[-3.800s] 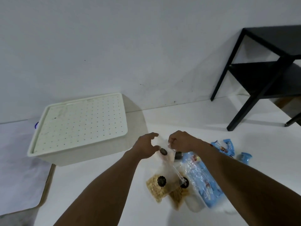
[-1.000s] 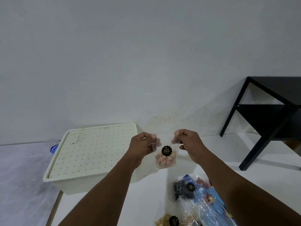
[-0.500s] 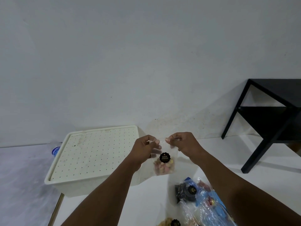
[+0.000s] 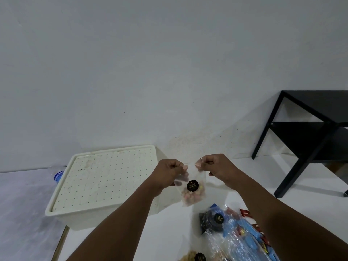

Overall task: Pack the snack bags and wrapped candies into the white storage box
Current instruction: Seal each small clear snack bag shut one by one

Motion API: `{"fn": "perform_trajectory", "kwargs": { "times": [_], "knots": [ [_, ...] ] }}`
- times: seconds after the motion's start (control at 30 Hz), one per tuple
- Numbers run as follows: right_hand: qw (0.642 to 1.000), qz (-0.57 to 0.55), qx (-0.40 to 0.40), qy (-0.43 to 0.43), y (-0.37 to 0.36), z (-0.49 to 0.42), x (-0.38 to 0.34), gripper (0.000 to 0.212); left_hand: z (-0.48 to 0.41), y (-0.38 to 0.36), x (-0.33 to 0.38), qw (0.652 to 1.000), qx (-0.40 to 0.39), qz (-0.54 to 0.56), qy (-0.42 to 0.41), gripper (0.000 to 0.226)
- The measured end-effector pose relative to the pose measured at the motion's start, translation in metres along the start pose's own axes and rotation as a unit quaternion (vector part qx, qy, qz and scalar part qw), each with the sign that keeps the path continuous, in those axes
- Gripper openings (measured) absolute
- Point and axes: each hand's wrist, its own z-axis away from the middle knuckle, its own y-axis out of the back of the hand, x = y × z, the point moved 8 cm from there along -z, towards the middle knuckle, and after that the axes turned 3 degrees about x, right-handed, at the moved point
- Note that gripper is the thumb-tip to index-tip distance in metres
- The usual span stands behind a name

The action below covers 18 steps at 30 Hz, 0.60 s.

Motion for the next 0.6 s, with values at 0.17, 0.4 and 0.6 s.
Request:
{"fn": "perform_trajectory", "kwargs": {
  "times": [0.17, 0.4, 0.6],
  "knots": [
    [0.999, -0.035, 0.015, -0.008, -0.001, 0.001, 0.005, 0.018, -0.005, -0.003, 0.001, 0.999, 0.015, -0.040, -0.029, 0.023],
    [0.999, -0.014, -0.048, -0.005, -0.009, 0.003, 0.001, 0.009, 0.004, -0.012, -0.004, 0.994, -0.066, 0.023, 0.085, 0.035],
    [0.999, 0.043, -0.016, 0.027, -0.010, -0.002, -0.007, 0.011, 0.005, -0.011, -0.011, 0.987, -0.083, 0.071, 0.114, 0.032]
  ]
}}
